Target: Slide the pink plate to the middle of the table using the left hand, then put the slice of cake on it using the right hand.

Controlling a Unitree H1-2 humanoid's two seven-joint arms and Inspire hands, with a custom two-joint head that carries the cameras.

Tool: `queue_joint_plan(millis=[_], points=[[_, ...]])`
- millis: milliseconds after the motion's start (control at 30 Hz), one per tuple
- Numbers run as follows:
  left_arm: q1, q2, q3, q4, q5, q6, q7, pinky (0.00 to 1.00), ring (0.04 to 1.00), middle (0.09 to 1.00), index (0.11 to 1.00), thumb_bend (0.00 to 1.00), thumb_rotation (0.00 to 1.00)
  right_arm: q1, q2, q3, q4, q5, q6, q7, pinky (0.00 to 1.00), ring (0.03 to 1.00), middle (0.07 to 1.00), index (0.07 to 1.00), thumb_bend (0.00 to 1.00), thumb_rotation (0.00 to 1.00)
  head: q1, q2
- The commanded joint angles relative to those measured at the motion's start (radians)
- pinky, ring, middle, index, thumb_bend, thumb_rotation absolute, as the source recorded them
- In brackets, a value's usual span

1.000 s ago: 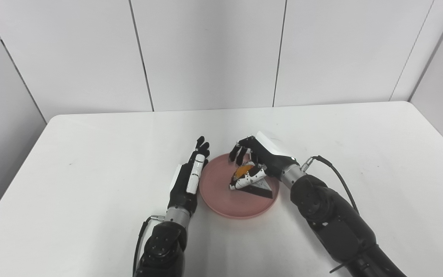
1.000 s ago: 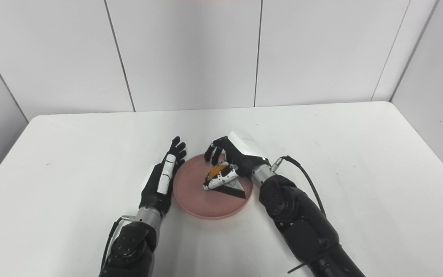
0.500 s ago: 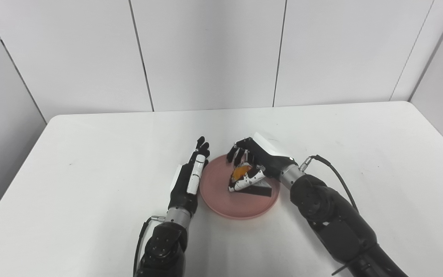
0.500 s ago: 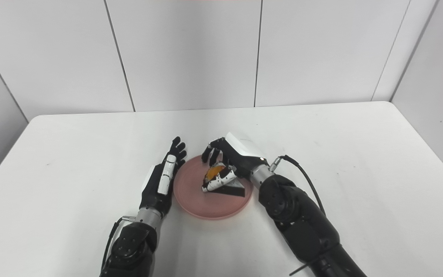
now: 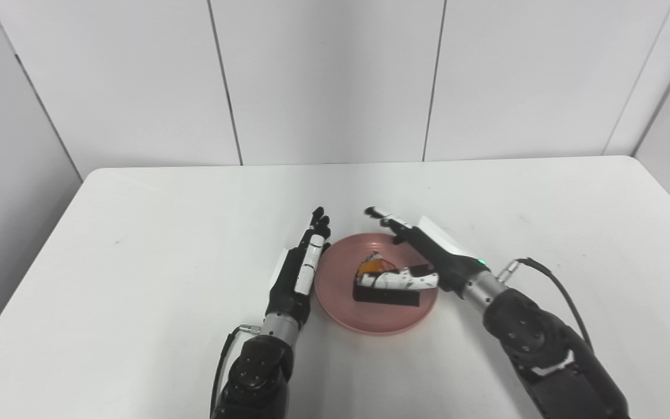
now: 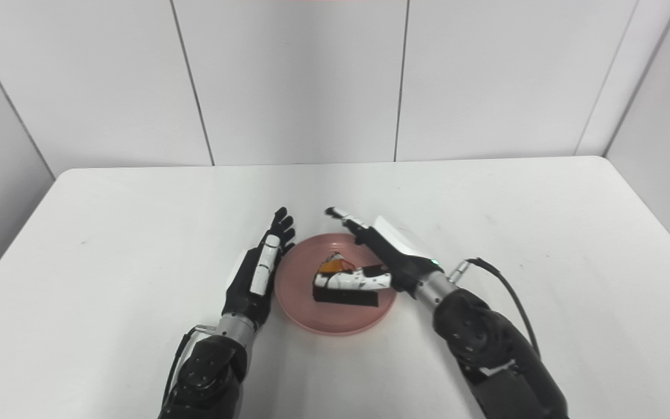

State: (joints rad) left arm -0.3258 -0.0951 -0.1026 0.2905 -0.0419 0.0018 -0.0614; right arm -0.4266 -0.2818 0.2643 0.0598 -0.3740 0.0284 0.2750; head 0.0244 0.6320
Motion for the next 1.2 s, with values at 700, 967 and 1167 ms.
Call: queue_joint_plan(millis=[700, 967, 1167], points=[[0.039, 0.046, 0.034, -0.104, -0.027, 0.031, -0.044, 1.00, 0.998, 0.999, 0.997, 0.64, 1.00, 0.082, 0.194, -0.215, -0.044, 0.182, -0.075, -0.249, 1.00, 1.000, 1.000, 1.000, 0.60, 0.95, -0.004, 0.046], [0.039, 0.054, 0.058, -0.103, -0.036, 0.011, -0.043, 1.00, 1.000, 1.000, 1.000, 0.63, 1.00, 0.113, 0.270, -0.266, -0.006, 0.335, -0.078, -0.252, 0.97, 1.000, 1.000, 1.000, 0.60, 0.91, 0.011, 0.051], [0.030, 0.071, 0.067, -0.072, -0.028, -0.020, -0.049, 1.00, 1.000, 1.000, 1.000, 0.66, 1.00, 0.110, 0.297, -0.263, 0.024, 0.363, -0.083, -0.254, 1.00, 1.000, 1.000, 1.000, 0.56, 0.94, -0.006, 0.058]])
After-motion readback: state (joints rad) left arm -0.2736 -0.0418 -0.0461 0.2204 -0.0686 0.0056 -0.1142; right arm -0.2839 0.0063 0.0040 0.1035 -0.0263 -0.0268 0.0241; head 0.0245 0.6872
